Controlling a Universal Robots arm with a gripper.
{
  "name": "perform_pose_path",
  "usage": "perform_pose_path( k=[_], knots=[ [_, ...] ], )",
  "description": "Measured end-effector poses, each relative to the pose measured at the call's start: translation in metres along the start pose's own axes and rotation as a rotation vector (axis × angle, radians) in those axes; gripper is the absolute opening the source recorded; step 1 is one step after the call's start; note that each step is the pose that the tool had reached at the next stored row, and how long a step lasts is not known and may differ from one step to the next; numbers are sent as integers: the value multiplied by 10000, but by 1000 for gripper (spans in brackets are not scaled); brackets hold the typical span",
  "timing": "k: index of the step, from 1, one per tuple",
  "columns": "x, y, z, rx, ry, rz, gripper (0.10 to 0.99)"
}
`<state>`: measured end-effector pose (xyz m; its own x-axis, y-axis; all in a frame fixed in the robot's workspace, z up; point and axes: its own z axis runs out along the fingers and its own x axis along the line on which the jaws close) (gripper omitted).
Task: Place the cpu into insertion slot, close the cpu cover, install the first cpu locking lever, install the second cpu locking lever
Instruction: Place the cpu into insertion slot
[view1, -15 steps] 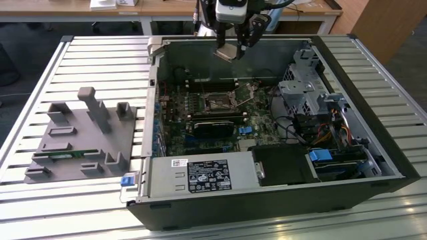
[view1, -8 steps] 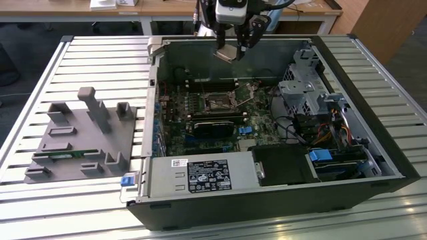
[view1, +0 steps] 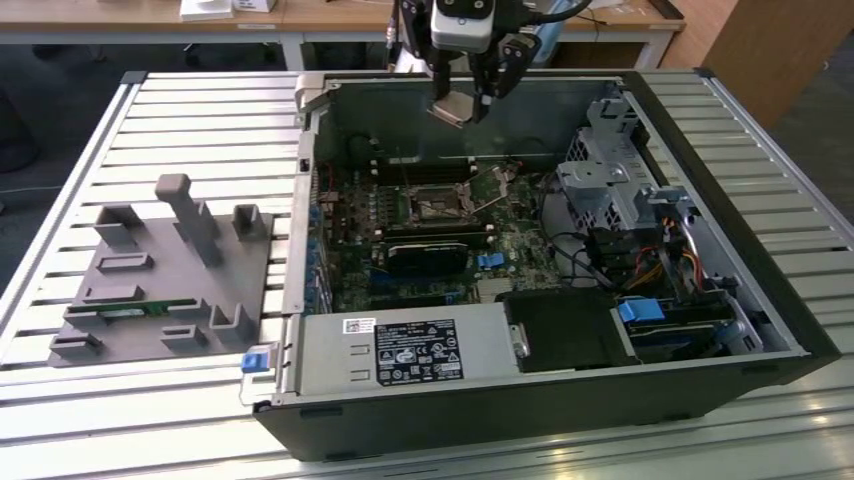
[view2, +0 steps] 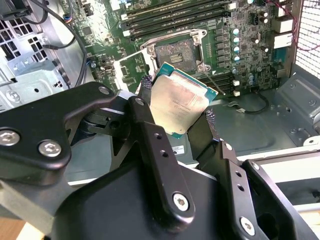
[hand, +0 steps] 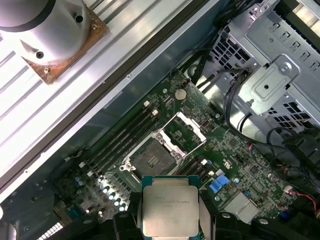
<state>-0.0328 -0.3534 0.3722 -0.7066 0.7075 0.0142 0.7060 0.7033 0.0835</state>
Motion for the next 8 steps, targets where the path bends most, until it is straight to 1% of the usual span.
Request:
perform_pose_path(
  k=[8],
  knots=[
    [0,-2,26,13,-13,-1,541]
  ],
)
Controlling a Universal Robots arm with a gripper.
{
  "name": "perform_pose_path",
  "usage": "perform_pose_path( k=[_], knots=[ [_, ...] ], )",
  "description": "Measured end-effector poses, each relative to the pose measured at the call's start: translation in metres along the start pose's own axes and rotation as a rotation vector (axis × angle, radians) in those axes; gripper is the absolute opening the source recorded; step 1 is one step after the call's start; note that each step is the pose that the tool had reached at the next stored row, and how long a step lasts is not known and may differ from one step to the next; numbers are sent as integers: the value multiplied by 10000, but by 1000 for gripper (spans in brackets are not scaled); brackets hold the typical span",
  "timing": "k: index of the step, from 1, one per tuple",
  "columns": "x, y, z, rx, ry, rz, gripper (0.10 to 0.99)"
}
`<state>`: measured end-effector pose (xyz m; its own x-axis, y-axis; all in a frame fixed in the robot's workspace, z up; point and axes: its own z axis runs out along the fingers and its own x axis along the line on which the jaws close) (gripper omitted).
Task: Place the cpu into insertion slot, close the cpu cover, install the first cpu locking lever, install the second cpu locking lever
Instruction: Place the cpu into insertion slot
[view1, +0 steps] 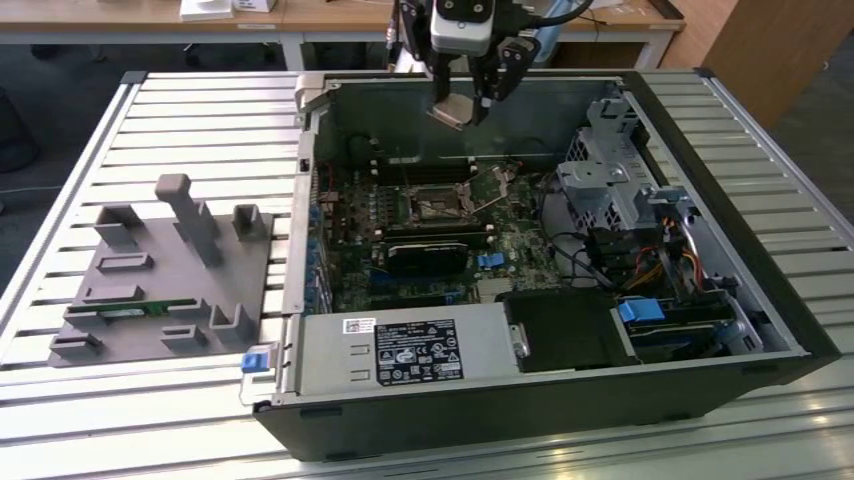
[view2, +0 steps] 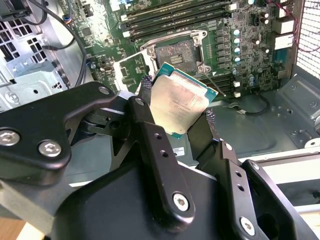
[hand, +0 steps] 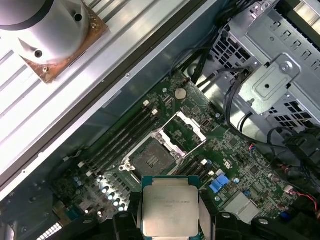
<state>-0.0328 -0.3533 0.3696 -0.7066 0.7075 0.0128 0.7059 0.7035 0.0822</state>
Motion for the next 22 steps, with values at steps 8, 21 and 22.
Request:
perform_pose_path(
  k=[8,21,22],
  knots=[
    [0,-2,22,10,-10,0,541],
    [-1,-4,49,18,-18,-1,541],
    [-1,-4,52,19,-19,-1,541]
  ],
)
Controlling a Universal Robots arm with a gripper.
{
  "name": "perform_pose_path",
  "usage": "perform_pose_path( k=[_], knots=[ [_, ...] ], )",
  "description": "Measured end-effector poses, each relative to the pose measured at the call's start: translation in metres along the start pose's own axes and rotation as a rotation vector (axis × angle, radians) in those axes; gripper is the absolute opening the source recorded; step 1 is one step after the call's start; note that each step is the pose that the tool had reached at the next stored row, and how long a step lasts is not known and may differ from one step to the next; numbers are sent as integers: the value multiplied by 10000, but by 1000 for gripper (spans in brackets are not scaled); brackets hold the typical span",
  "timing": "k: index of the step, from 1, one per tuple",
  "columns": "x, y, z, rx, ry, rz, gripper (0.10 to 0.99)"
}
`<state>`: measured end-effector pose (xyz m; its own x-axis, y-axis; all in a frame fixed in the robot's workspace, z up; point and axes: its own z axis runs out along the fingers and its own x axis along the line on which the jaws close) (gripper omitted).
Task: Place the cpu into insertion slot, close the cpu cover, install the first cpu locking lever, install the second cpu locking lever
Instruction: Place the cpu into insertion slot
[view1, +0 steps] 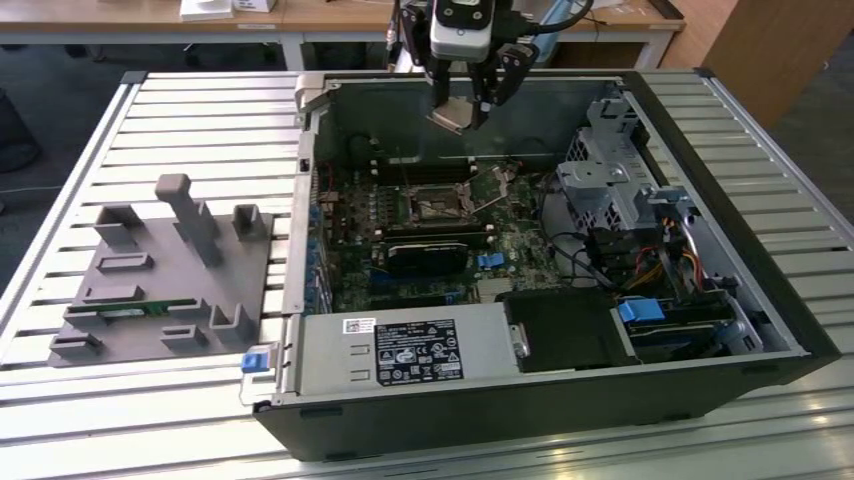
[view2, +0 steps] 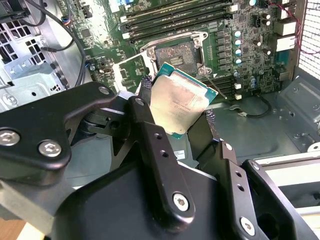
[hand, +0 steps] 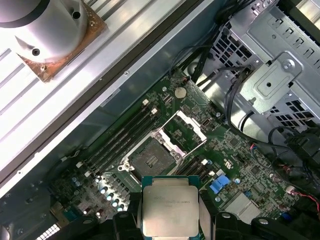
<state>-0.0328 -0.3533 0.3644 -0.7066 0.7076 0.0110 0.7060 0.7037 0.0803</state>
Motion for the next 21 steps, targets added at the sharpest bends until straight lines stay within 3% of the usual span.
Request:
perform_pose_path(
  k=[21],
  knots=[
    [-1,-7,100,52,-7,190,541]
  ],
)
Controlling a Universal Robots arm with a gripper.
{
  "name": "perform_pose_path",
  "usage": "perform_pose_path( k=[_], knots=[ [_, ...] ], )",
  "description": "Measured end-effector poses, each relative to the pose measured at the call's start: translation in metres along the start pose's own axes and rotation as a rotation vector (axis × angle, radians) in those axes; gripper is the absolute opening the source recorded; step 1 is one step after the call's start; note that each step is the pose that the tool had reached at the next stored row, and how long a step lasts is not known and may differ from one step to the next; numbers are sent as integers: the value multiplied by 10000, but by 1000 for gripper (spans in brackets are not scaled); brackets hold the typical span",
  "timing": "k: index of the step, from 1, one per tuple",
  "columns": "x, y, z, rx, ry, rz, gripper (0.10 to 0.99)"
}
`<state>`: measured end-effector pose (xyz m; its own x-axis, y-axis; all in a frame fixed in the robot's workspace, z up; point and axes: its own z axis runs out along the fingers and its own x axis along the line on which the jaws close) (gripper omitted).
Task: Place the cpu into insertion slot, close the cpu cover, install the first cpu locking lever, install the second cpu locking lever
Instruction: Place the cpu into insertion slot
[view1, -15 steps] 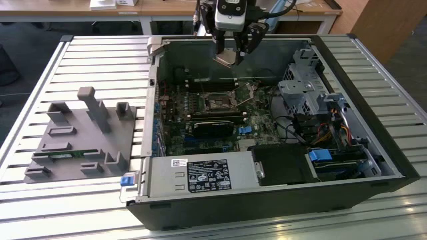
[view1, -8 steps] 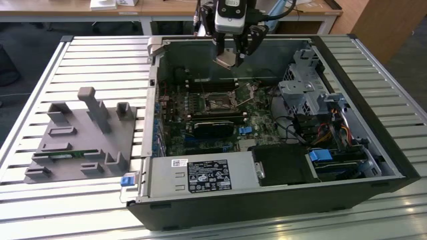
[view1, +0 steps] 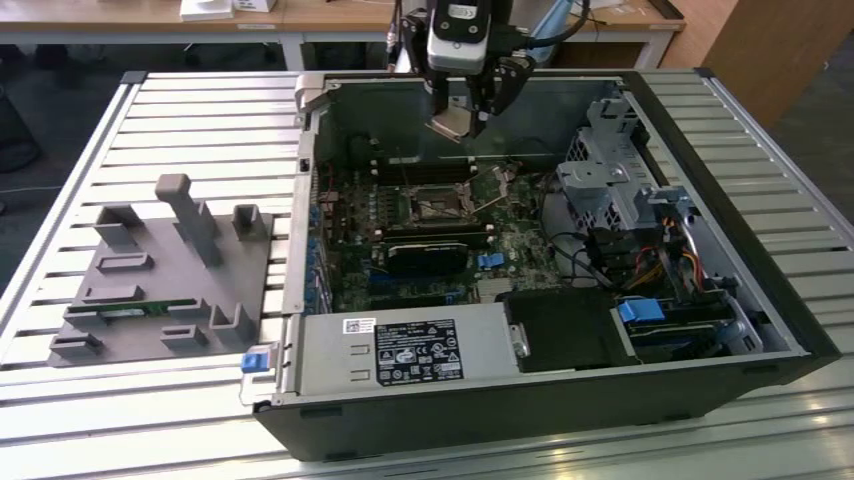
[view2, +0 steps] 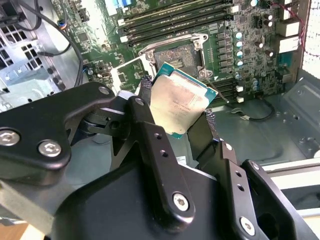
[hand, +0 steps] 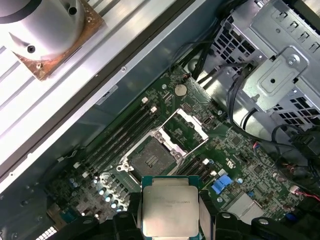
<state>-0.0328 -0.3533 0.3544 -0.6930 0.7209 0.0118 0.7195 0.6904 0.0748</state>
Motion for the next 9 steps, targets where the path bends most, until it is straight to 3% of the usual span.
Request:
perform_pose_path(
  k=[9],
  knots=[
    [0,-2,18,-18,-121,1583,541]
  ],
)
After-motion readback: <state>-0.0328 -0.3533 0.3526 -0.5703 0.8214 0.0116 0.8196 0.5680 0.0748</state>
